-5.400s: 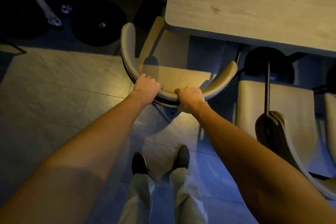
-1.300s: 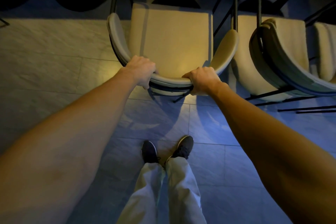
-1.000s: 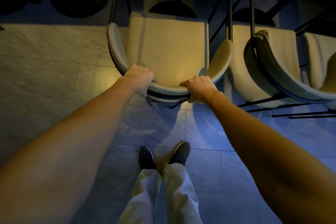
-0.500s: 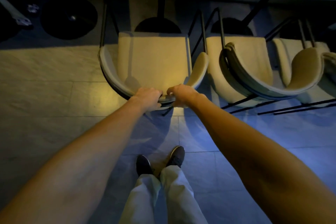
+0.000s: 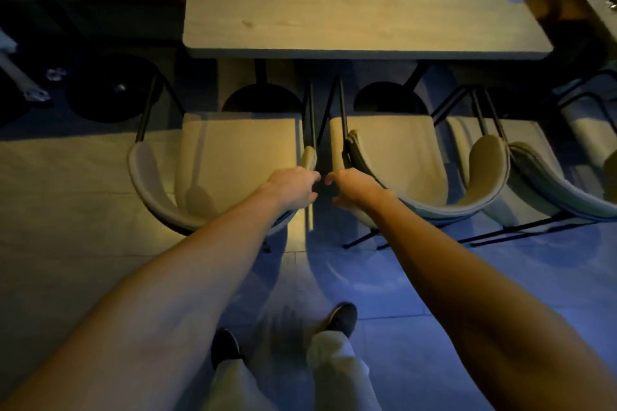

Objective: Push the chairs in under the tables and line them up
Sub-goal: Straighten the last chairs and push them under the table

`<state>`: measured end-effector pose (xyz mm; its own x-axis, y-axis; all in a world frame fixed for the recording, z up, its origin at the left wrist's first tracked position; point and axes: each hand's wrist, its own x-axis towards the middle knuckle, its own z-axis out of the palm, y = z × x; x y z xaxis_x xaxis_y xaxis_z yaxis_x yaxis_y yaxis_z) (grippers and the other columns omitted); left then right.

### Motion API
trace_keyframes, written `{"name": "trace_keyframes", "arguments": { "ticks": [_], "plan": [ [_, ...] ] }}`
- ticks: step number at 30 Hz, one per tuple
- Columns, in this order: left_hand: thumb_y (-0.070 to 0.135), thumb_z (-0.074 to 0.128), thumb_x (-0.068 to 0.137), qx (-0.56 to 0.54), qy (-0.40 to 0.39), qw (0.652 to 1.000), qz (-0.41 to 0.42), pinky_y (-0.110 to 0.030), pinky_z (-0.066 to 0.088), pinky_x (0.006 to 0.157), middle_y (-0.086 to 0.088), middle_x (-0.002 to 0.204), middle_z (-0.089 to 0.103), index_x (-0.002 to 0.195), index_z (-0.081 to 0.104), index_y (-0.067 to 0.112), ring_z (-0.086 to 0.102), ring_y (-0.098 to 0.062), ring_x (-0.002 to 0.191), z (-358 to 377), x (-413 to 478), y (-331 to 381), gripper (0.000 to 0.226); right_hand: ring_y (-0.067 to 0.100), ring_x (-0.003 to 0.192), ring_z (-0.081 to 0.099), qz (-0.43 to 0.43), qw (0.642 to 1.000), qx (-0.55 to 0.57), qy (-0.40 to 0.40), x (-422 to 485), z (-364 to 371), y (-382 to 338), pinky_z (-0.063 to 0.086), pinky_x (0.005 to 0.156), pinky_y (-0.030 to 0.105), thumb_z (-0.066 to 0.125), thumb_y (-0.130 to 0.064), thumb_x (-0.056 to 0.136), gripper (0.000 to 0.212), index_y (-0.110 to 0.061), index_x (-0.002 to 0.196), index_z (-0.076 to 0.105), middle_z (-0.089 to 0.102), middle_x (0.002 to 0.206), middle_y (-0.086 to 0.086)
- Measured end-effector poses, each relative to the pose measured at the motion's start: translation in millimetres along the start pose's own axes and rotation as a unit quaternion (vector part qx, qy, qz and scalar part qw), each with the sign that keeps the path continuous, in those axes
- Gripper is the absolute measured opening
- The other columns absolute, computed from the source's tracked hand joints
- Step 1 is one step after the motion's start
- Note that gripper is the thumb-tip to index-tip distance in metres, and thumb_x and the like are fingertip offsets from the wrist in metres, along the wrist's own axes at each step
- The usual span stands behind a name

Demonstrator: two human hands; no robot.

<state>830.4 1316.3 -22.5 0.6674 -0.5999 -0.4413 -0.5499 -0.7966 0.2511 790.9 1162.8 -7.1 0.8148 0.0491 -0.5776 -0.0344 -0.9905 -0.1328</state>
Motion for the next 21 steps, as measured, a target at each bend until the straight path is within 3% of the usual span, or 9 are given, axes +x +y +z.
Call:
{"name": "trace_keyframes", "arguments": {
  "ticks": [8, 13, 16, 21],
  "plan": [
    [0.037, 0.058, 0.095, 0.008, 0.000, 0.999, 0.050, -0.046, 0.050, 0.093, -0.007, 0.130, 0.056, 0.145, 0.044, 0.024, 0.054, -0.030, 0.121, 4.8, 80.2, 120.2, 0.053, 0.037, 0.113, 0.059, 0.052, 0.997, 0.061, 0.008, -5.3, 14.0, 136.0, 0.049, 0.091, 0.041, 0.067, -0.029, 0.091, 0.057, -0.008, 0.139, 0.044, 0.056, 0.128, 0.020],
    [0.036, 0.066, 0.093, 0.001, -0.029, 0.998, 0.058, -0.042, 0.047, 0.095, -0.011, 0.128, 0.054, 0.142, 0.049, 0.018, 0.051, -0.031, 0.122, 24.9, 118.5, 160.8, 0.055, 0.036, 0.114, 0.061, 0.052, 0.997, 0.047, -0.045, 2.5, 42.1, 184.5, 0.052, 0.093, 0.043, 0.070, -0.024, 0.088, 0.059, -0.007, 0.139, 0.046, 0.061, 0.128, 0.018],
    [0.035, 0.068, 0.091, 0.062, -0.041, 0.994, 0.079, -0.038, 0.041, 0.098, -0.010, 0.124, 0.057, 0.133, 0.057, 0.017, 0.050, -0.029, 0.122, 36.9, 134.6, 168.4, 0.047, 0.036, 0.111, 0.063, 0.040, 0.996, 0.025, -0.073, 5.9, 56.2, 203.8, 0.052, 0.091, 0.042, 0.063, -0.016, 0.092, 0.046, -0.008, 0.136, 0.050, 0.065, 0.124, 0.018],
    [0.023, 0.058, 0.097, 0.126, -0.012, 0.990, 0.065, -0.037, 0.037, 0.096, -0.004, 0.118, 0.064, 0.123, 0.065, 0.027, 0.048, -0.026, 0.117, 49.8, 145.5, 174.6, 0.027, 0.038, 0.110, 0.063, 0.028, 0.996, 0.000, -0.080, 12.1, 71.6, 227.4, 0.051, 0.089, 0.041, 0.061, -0.007, 0.092, 0.049, -0.012, 0.139, 0.049, 0.065, 0.123, 0.019]
  ]
}}
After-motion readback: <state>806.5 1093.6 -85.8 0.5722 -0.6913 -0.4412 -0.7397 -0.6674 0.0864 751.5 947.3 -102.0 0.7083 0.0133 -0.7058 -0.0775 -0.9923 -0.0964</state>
